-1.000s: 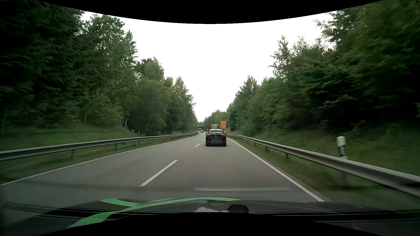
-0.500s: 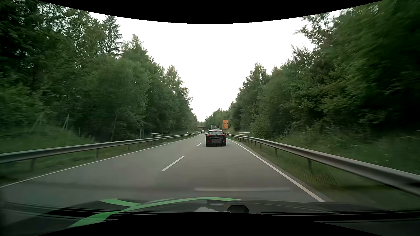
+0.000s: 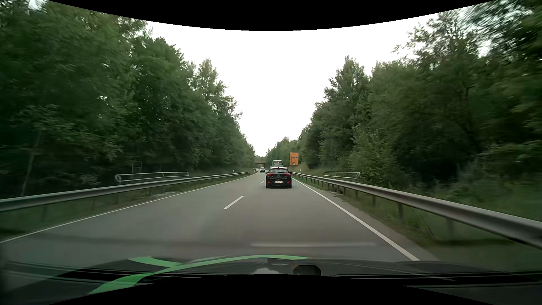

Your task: Follow the waypoints while adhering to traffic rules and regulations

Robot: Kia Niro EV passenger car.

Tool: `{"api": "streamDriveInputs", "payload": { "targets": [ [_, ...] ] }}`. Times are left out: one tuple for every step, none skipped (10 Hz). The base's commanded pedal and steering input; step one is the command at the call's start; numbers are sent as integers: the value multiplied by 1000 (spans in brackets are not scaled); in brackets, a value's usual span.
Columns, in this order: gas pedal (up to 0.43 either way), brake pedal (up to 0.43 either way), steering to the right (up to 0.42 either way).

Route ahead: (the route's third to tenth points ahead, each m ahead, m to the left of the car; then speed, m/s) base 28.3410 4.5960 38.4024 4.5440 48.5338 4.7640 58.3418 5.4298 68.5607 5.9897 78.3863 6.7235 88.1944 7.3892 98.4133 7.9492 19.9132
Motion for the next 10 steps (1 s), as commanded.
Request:
{"api": "streamDriveInputs", "payload": {
  "targets": [
    [280,0,-5],
    [299,0,-5],
    [311,0,-6],
    [311,0,-5],
    [311,0,-5],
    [311,0,-5],
    [331,0,-5],
    [350,0,-5],
    [350,0,-5],
    [350,0,-5]
  ]
}}
